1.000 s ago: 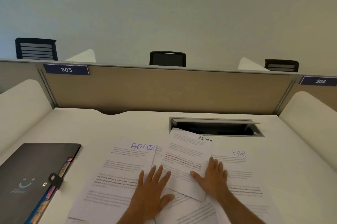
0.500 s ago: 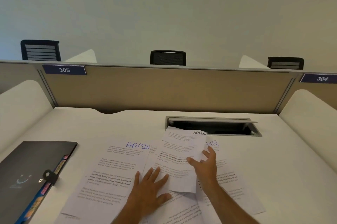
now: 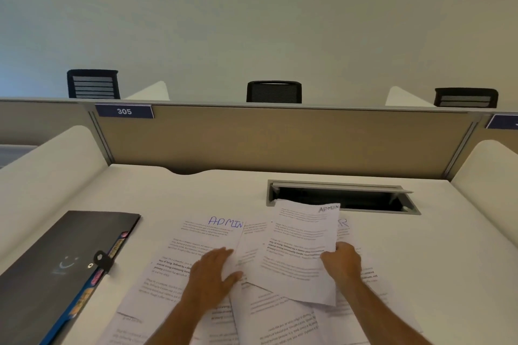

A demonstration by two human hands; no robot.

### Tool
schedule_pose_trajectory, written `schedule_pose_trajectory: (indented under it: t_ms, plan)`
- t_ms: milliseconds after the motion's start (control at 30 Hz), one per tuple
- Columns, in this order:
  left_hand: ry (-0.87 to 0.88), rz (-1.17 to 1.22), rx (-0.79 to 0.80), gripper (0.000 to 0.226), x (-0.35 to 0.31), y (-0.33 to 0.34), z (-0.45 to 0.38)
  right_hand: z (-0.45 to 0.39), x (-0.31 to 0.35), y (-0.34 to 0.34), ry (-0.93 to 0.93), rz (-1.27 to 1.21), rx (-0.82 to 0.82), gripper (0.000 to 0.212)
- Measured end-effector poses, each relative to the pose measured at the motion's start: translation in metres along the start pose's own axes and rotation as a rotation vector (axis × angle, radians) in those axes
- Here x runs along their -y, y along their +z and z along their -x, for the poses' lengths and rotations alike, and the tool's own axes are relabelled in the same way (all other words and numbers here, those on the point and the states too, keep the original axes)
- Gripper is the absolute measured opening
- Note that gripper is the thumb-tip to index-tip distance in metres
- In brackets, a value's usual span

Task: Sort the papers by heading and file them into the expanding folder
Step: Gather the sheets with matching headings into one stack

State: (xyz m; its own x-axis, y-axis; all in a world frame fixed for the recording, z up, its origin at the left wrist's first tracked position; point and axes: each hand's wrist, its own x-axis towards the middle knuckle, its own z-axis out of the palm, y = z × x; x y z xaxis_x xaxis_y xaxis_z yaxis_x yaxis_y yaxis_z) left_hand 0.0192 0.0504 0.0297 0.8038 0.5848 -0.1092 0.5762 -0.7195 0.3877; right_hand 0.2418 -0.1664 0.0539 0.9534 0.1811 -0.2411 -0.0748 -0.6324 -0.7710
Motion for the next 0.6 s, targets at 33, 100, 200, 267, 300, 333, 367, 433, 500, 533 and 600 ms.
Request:
schedule_pose_trajectory:
  t_ms: [33, 100, 200, 267, 300, 333, 367, 433, 500, 533, 600]
  plan:
    - [-0.066, 0.006, -0.044, 0.07, 0.011, -0.008, 0.001, -0.001, -0.003, -0.006, 0.014, 0.019, -0.004, 0.01]
    - [-0.207, 0.034, -0.103, 0.068, 0.035, -0.023, 0.004, -0.003, -0.008, -0.017, 0.028, 0.061, -0.009, 0.01]
    - [-0.386, 0.062, -0.118, 0.074, 0.069, -0.042, 0.013, -0.002, -0.015, -0.029, 0.029, 0.087, -0.026, 0.022]
    - [-0.506, 0.031, -0.08, 0.086, 0.086, -0.05, 0.02, 0.0, -0.019, -0.034, 0.026, 0.073, -0.034, 0.027]
    - [-0.569, 0.027, -0.059, 0.092, 0.093, -0.054, 0.023, 0.001, -0.02, -0.036, 0.027, 0.071, -0.031, 0.024]
    - [-0.625, 0.033, -0.043, 0.096, 0.099, -0.056, 0.026, 0.003, -0.021, -0.038, 0.027, 0.07, -0.025, 0.018]
    - [-0.664, 0.043, -0.037, 0.097, 0.104, -0.057, 0.028, 0.004, -0.021, -0.04, 0.027, 0.067, -0.017, 0.014]
    - [-0.68, 0.053, -0.04, 0.093, 0.11, -0.056, 0.031, 0.008, -0.023, -0.041, 0.033, 0.052, -0.008, 0.01]
    - [-0.665, 0.074, -0.045, 0.089, 0.113, -0.055, 0.032, 0.012, -0.025, -0.042, 0.033, 0.046, -0.008, 0.01]
    - [-0.661, 0.094, -0.044, 0.088, 0.114, -0.056, 0.032, 0.013, -0.025, -0.042, 0.029, 0.047, -0.008, 0.009]
    - [-0.663, 0.151, -0.045, 0.085, 0.113, -0.056, 0.032, 0.015, -0.026, -0.042, 0.023, 0.04, -0.013, 0.008]
